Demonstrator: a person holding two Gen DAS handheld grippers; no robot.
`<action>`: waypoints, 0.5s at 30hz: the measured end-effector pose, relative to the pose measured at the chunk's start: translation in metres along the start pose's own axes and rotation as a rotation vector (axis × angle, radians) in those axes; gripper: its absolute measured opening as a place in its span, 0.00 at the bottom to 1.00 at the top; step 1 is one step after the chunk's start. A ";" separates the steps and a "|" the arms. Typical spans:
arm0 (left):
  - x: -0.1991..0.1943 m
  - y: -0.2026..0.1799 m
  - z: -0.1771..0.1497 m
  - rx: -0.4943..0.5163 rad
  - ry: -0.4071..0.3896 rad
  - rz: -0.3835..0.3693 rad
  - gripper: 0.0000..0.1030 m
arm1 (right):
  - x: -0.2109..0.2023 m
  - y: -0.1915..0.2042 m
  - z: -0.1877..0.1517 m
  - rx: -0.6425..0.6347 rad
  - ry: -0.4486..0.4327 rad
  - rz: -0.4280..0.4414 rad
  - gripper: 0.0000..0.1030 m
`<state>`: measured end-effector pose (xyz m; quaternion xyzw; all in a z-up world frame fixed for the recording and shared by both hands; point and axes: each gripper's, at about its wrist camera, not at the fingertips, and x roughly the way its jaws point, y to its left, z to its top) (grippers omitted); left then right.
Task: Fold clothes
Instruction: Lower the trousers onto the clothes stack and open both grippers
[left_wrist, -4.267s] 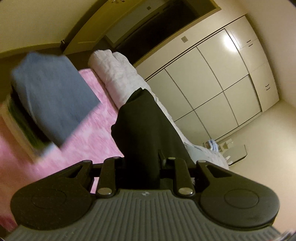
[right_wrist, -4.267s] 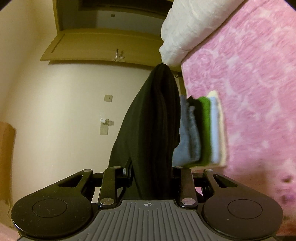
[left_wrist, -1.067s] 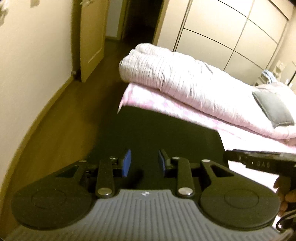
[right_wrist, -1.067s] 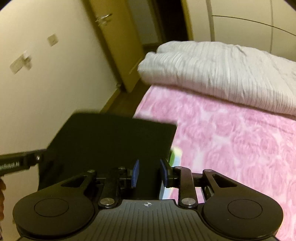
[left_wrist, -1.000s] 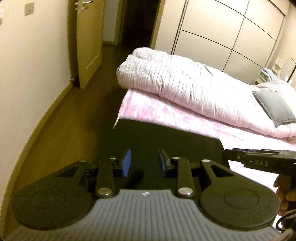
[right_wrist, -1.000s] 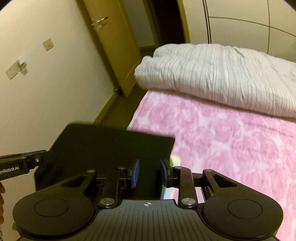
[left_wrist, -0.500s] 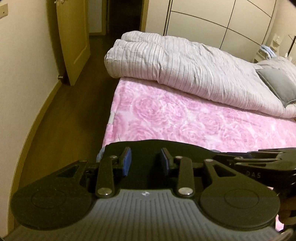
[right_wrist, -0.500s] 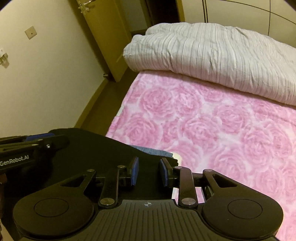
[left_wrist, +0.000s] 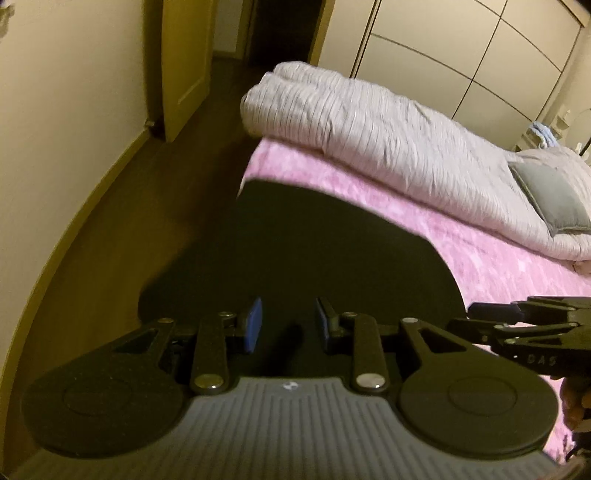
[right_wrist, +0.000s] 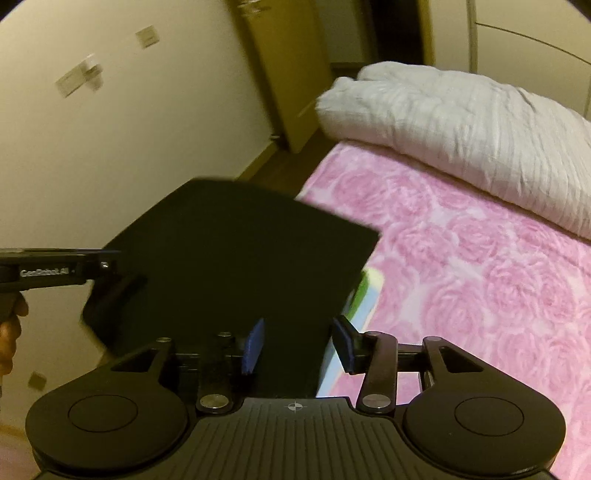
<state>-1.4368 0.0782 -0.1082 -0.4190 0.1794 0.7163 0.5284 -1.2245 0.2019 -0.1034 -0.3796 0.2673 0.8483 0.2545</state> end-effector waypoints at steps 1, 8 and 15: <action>-0.005 -0.003 -0.009 -0.002 0.003 0.007 0.25 | -0.003 0.006 -0.007 -0.003 0.001 0.002 0.44; 0.013 -0.014 -0.039 0.020 0.074 0.107 0.25 | 0.023 0.028 -0.034 -0.011 0.070 0.003 0.45; -0.011 -0.026 -0.034 -0.009 0.056 0.152 0.30 | 0.014 0.037 -0.039 0.004 0.065 -0.020 0.48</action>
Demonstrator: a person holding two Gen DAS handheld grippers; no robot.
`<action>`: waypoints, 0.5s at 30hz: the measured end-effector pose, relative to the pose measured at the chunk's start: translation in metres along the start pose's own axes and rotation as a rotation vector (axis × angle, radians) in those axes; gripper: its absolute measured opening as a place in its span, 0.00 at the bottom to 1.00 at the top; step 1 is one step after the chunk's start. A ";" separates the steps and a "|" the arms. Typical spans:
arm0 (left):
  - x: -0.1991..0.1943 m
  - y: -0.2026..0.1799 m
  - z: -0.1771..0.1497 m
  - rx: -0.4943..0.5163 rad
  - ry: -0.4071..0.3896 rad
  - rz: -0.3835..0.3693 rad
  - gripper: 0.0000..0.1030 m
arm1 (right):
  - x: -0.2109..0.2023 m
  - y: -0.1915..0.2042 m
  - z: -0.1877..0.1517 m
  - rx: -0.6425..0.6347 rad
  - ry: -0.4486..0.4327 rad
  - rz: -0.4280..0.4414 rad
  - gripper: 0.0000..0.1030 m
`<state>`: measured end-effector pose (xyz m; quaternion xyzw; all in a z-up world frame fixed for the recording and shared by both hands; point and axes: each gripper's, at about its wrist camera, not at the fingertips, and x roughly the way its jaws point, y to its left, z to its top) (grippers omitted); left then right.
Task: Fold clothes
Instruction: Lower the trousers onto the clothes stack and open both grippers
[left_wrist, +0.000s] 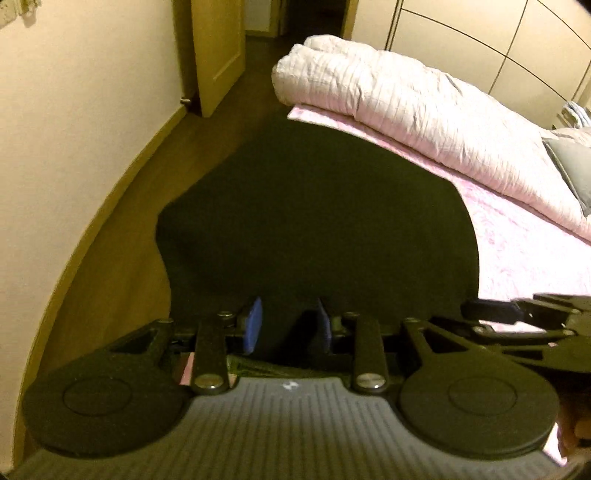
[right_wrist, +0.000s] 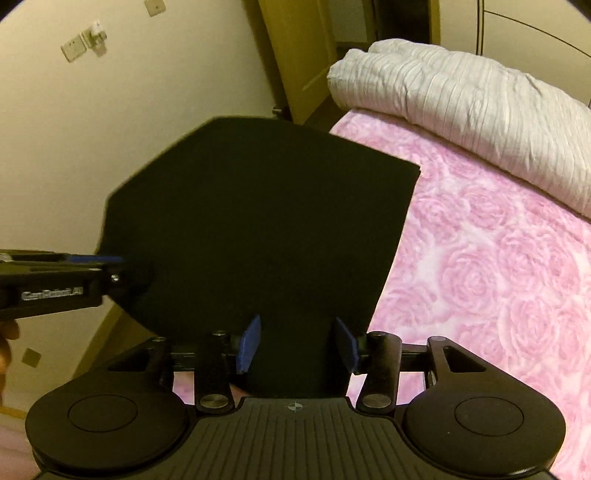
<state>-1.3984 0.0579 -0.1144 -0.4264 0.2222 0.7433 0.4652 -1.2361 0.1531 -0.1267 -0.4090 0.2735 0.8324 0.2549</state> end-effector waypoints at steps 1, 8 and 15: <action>-0.006 -0.002 0.000 0.001 -0.009 0.009 0.30 | -0.006 0.000 -0.001 0.015 -0.003 0.013 0.48; -0.050 -0.022 -0.009 0.019 -0.071 0.076 0.39 | -0.042 0.003 -0.015 0.082 -0.019 0.001 0.51; -0.093 -0.045 -0.029 -0.001 -0.148 0.123 0.59 | -0.088 0.020 -0.024 0.011 -0.096 -0.096 0.52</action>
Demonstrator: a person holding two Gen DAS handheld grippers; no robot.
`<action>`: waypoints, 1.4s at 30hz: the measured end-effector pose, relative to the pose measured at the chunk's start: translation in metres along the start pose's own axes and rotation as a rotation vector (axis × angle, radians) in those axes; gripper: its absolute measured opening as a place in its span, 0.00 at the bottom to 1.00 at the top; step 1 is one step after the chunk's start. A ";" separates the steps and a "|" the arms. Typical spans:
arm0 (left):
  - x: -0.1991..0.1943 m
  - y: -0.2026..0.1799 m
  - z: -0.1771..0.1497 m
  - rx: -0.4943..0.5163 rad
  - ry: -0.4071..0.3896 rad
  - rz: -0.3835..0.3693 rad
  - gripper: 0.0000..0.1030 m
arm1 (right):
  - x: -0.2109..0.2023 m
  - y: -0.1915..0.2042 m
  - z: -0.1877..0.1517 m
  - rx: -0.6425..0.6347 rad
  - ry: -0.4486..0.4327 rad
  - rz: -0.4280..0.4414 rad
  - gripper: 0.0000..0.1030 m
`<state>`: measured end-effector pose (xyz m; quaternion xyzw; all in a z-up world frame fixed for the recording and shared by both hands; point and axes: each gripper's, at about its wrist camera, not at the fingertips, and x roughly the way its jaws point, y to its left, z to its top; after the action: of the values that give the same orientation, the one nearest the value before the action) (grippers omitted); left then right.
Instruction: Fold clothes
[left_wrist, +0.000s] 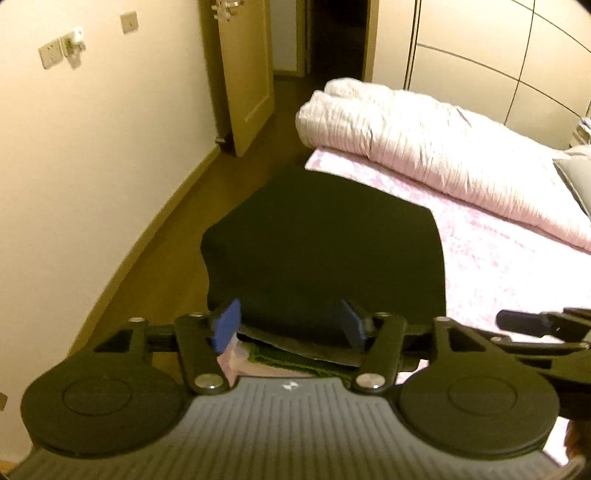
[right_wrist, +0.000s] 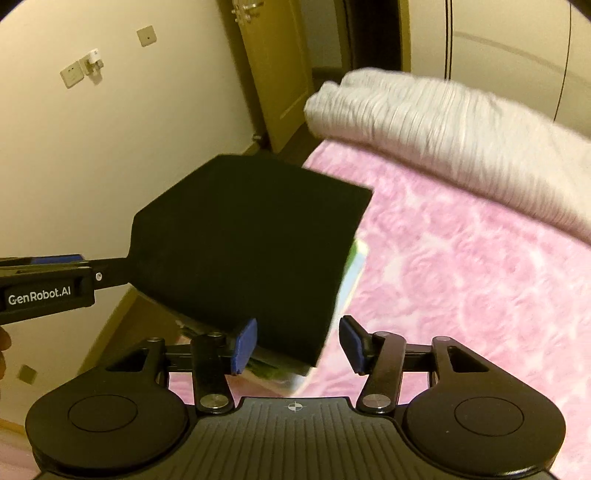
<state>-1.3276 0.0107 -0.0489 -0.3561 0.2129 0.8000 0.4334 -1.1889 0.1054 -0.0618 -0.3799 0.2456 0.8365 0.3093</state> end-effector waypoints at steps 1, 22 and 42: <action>-0.007 -0.003 -0.002 0.005 -0.021 0.010 0.59 | -0.007 0.002 -0.001 -0.013 -0.016 -0.009 0.52; -0.079 -0.057 -0.048 -0.119 -0.039 0.165 0.58 | -0.064 -0.035 -0.032 -0.136 -0.024 0.134 0.52; -0.119 -0.180 -0.126 -0.389 0.066 0.278 0.58 | -0.088 -0.156 -0.067 -0.415 0.143 0.257 0.52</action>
<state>-1.0830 -0.0399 -0.0474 -0.4260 0.1157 0.8659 0.2352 -1.0015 0.1404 -0.0594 -0.4593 0.1362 0.8723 0.0978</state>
